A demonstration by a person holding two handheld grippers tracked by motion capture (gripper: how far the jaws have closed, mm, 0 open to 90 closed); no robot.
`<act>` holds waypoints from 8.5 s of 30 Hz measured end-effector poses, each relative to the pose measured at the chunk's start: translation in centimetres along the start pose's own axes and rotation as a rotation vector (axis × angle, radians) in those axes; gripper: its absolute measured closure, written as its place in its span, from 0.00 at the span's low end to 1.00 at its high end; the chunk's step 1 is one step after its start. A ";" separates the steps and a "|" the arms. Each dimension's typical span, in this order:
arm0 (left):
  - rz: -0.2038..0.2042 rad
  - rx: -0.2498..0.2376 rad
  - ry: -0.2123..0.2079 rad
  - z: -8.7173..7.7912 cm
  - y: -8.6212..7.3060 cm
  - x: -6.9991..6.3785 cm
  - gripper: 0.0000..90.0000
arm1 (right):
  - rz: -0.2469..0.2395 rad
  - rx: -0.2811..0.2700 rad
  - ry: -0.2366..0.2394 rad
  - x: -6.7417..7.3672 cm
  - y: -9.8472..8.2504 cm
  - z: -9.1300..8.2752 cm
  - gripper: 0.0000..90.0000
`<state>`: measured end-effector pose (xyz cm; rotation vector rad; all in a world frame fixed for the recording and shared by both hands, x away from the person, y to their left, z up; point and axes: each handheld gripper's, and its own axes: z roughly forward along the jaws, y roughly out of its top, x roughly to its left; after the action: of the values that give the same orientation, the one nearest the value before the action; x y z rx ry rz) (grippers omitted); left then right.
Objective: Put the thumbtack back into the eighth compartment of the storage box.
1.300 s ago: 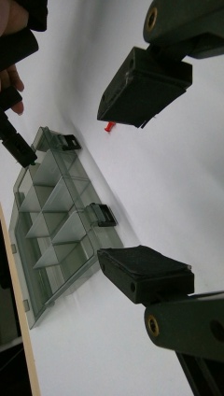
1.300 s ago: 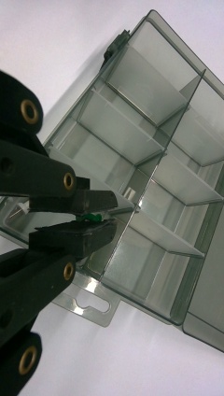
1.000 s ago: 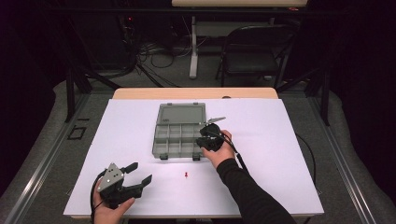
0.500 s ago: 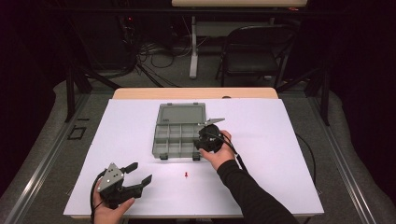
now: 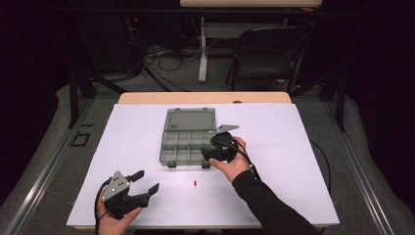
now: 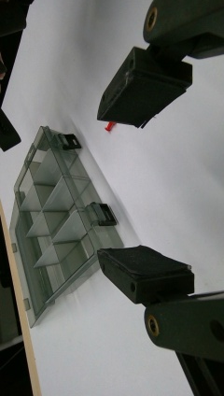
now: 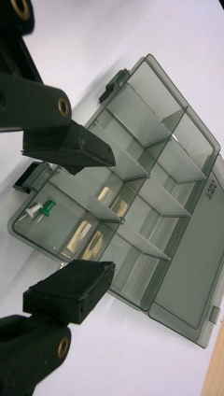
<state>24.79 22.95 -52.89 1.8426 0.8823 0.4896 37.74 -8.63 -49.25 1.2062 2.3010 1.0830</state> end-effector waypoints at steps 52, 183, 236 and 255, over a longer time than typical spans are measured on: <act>0.000 0.002 0.004 0.0 0.0 -0.1 0.31 | -0.076 -0.042 0.104 5.1 -6.0 -2.0 0.42; 0.001 0.003 -0.002 0.1 0.0 -0.1 0.31 | 0.014 -0.036 0.143 2.2 -0.8 -4.5 0.92; -0.002 0.005 0.000 0.2 0.0 0.0 0.31 | 0.085 0.015 0.018 -2.5 2.5 -2.3 0.92; -0.003 0.004 -0.002 0.1 0.0 0.1 0.31 | 0.104 0.104 0.021 -2.0 1.3 0.9 0.92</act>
<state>24.89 22.97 -52.97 1.8452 0.8850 0.4846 40.21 -9.35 -48.97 1.3737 2.3602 1.0258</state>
